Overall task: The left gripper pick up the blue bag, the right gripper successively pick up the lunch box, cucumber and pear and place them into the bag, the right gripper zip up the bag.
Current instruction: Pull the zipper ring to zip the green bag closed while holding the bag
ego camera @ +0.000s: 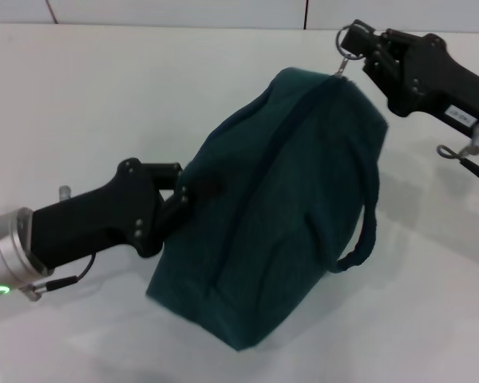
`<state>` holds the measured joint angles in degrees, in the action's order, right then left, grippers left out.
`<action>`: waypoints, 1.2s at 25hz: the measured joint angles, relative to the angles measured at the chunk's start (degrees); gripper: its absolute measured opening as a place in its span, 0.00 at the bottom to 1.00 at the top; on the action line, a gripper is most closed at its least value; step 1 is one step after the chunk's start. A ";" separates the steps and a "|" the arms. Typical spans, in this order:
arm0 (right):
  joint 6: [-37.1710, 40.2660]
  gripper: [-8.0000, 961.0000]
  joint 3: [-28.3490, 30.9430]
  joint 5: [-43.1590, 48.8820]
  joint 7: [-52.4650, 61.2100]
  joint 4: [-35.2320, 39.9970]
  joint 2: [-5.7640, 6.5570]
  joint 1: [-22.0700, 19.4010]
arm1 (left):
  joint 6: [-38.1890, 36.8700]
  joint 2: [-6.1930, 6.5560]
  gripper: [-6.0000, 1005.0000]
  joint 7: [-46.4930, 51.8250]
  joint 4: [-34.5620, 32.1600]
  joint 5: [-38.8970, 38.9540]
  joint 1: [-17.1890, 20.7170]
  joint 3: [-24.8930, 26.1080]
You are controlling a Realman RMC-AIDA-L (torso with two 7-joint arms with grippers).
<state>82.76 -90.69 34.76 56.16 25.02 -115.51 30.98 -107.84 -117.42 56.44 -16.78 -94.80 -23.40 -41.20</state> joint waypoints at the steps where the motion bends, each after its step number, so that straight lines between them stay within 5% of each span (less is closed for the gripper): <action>1: 1.21 0.02 0.27 -0.01 -0.01 0.37 0.02 -0.62 | 0.51 -0.09 0.05 0.36 0.00 0.01 -0.04 0.56; 14: 4.32 0.02 1.84 -0.06 -0.09 -0.15 0.01 -3.96 | 11.31 -2.10 0.07 2.75 0.56 1.43 -1.70 1.88; 20: 4.18 0.02 2.06 -0.06 0.27 -0.51 0.01 -3.58 | 10.45 -2.26 0.22 1.10 1.07 5.89 -0.01 1.90; 25: 4.15 0.02 2.10 -0.61 0.41 -0.51 -0.05 -3.52 | 8.15 -2.09 0.46 2.47 1.49 8.81 1.16 1.62; 30: 3.91 0.02 2.15 -0.66 0.38 -0.66 -0.03 -3.52 | 0.62 -2.14 0.49 1.38 -1.69 10.33 1.96 1.91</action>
<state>86.67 -88.54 34.10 56.54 24.37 -115.54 27.46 -107.22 -119.56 57.82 -18.48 -84.47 -21.44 -39.29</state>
